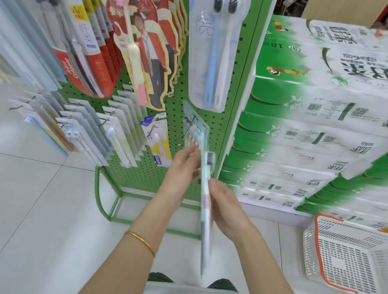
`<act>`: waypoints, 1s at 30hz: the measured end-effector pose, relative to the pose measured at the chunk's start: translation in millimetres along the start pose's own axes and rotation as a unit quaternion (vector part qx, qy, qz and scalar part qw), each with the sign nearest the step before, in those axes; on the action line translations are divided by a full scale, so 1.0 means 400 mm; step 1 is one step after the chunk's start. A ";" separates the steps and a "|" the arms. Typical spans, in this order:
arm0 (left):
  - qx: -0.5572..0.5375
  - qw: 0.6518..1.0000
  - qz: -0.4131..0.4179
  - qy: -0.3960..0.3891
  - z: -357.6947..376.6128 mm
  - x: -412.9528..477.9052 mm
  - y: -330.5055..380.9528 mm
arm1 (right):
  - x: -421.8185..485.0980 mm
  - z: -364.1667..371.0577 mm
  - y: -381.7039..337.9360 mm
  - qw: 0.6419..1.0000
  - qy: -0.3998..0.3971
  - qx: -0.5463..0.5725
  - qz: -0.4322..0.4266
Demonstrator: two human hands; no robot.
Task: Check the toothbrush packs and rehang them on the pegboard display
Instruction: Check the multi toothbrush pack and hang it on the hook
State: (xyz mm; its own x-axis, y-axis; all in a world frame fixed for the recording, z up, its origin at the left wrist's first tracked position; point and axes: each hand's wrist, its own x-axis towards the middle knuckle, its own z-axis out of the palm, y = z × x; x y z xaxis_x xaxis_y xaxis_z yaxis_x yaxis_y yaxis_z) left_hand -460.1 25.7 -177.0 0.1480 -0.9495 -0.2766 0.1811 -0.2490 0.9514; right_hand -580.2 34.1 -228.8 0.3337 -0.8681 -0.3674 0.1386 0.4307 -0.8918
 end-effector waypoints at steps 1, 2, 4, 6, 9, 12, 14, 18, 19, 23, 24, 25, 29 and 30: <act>0.002 1.000 -0.004 -0.002 -0.007 -0.001 0.001 | 0.001 0.001 0.005 1.000 0.011 -0.014 -0.013; 0.001 1.000 -0.010 0.007 -0.017 -0.003 0.002 | 0.001 0.004 0.002 0.999 0.030 -0.023 -0.013; 0.000 0.998 -0.022 0.054 -0.048 -0.001 -0.002 | 0.002 0.010 -0.007 0.997 0.061 -0.032 -0.029; -0.027 0.991 -0.042 0.122 -0.087 0.002 -0.010 | 0.011 0.012 -0.009 0.991 0.101 -0.071 -0.053; -0.071 0.977 -0.044 0.196 -0.139 -0.002 -0.008 | 0.034 0.023 -0.008 0.979 0.126 -0.154 -0.052; -0.047 0.971 -0.021 0.234 -0.163 -0.010 0.003 | 0.050 0.053 -0.002 0.976 0.109 -0.180 -0.059; -0.015 0.968 -0.003 0.249 -0.167 -0.015 0.008 | 0.062 0.072 0.008 0.974 0.104 -0.192 -0.060; 0.041 0.968 0.030 0.247 -0.173 -0.025 0.009 | 0.083 0.083 0.033 0.972 0.125 -0.190 -0.052; 0.055 0.969 0.036 0.238 -0.172 -0.028 0.010 | 0.091 0.081 0.040 0.972 0.130 -0.187 -0.051; 0.094 0.971 0.038 0.215 -0.164 -0.027 0.013 | 0.123 0.076 0.060 0.970 0.157 -0.180 -0.049; 0.104 0.972 0.035 0.210 -0.164 -0.022 0.014 | 0.131 0.076 0.061 0.969 0.166 -0.179 -0.048; 0.113 0.972 0.032 0.203 -0.164 -0.019 0.016 | 0.143 0.075 0.062 0.967 0.175 -0.181 -0.046; 0.138 0.974 0.018 0.178 -0.169 -0.007 0.018 | 0.203 0.069 0.050 0.963 0.196 -0.179 -0.038; 0.141 0.975 0.017 0.173 -0.171 -0.005 0.017 | 0.217 0.069 0.043 0.962 0.201 -0.179 -0.036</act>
State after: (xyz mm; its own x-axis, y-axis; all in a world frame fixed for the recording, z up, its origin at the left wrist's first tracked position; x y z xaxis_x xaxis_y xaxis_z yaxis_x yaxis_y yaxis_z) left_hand -392.7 38.9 -179.1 0.4779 -0.8487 -0.2265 -0.0971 -0.3073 0.9466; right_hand -523.2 -26.8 -268.8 -0.0615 -0.9490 -0.3091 -0.2065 0.3151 -0.9263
